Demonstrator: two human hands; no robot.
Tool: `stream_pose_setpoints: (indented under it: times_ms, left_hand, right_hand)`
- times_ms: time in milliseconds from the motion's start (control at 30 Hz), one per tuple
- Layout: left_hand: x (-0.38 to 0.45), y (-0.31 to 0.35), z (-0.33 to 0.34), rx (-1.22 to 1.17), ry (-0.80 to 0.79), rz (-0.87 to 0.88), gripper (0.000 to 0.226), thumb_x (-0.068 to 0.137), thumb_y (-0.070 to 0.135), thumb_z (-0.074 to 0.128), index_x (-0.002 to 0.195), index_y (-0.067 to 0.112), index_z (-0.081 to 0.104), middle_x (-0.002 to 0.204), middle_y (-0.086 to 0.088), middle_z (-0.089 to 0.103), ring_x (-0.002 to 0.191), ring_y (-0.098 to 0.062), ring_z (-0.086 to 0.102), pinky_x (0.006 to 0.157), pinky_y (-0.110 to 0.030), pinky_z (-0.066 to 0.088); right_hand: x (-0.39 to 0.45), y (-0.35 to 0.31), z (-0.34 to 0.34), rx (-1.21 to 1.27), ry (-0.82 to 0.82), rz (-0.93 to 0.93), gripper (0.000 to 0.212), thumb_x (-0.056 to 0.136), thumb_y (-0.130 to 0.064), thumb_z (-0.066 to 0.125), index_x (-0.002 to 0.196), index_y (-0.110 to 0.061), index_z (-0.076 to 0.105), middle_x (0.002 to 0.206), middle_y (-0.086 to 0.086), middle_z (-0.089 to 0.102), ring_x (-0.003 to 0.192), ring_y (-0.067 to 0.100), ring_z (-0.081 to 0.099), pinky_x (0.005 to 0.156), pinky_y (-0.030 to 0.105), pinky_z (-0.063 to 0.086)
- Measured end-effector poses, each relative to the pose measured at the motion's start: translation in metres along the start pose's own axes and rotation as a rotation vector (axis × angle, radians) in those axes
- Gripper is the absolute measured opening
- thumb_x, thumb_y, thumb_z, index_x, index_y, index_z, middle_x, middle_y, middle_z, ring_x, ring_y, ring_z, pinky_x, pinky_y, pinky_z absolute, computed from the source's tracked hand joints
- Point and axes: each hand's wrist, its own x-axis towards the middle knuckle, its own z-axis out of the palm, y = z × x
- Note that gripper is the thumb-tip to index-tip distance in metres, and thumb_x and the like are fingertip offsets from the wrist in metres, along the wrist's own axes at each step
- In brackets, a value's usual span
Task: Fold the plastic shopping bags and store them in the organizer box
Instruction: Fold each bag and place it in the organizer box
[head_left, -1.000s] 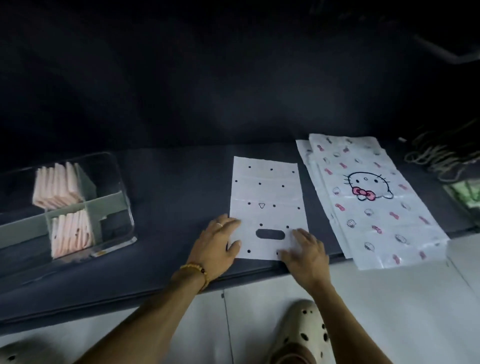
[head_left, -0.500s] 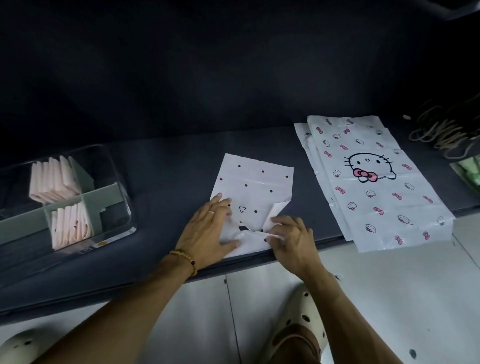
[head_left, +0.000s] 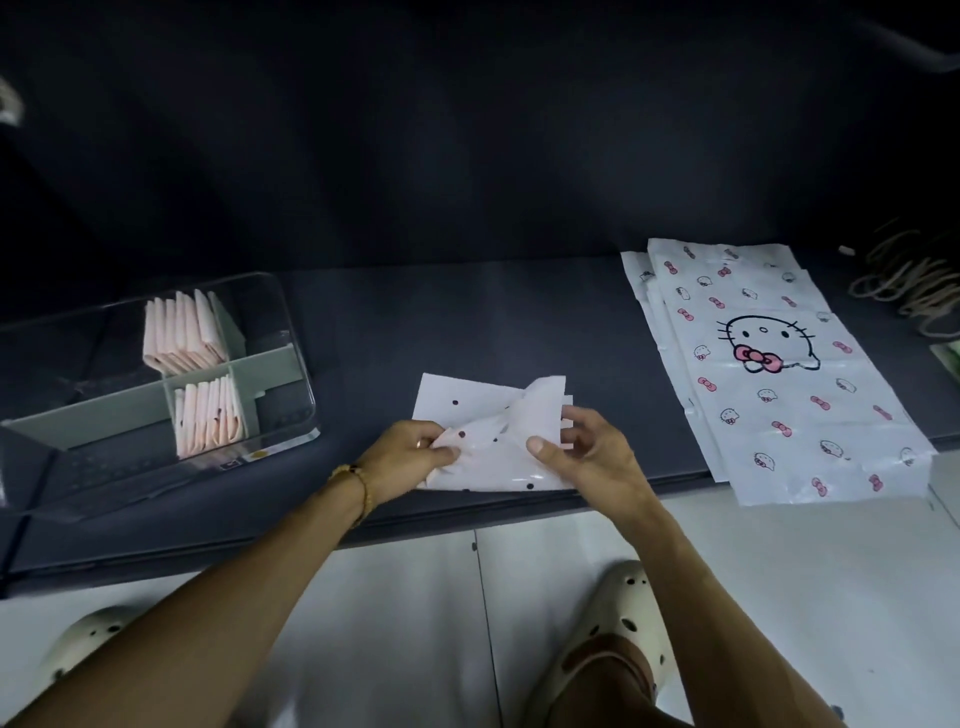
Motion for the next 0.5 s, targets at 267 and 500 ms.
stream_pose_setpoints:
  times_ms: [267,500]
  left_hand:
    - [0.003,-0.001,-0.001,-0.208,0.209,-0.157,0.066,0.077,0.075,0.047,0.090,0.016,0.073,0.092,0.003,0.070,0.089,-0.017,0.063,0.086,-0.027,0.049]
    - [0.008,-0.013,-0.013,0.121,0.344,-0.026,0.025,0.086,0.035,0.067,0.088,0.010,0.065,0.081,-0.005,0.069,0.080,-0.021,0.066,0.069,-0.029,0.053]
  right_hand:
    - [0.019,0.030,0.024,-0.318,0.240,0.200,0.027,0.087,-0.015,0.060,0.061,-0.012,0.056,0.055,-0.003,0.050,0.051,0.013,0.046,0.047,0.020,0.037]
    - [0.058,0.008,0.021,-0.307,0.350,0.099,0.016,0.087,-0.004,0.050,0.079,-0.015,0.058,0.065,-0.010,0.053,0.057,0.004,0.049,0.047,0.011,0.036]
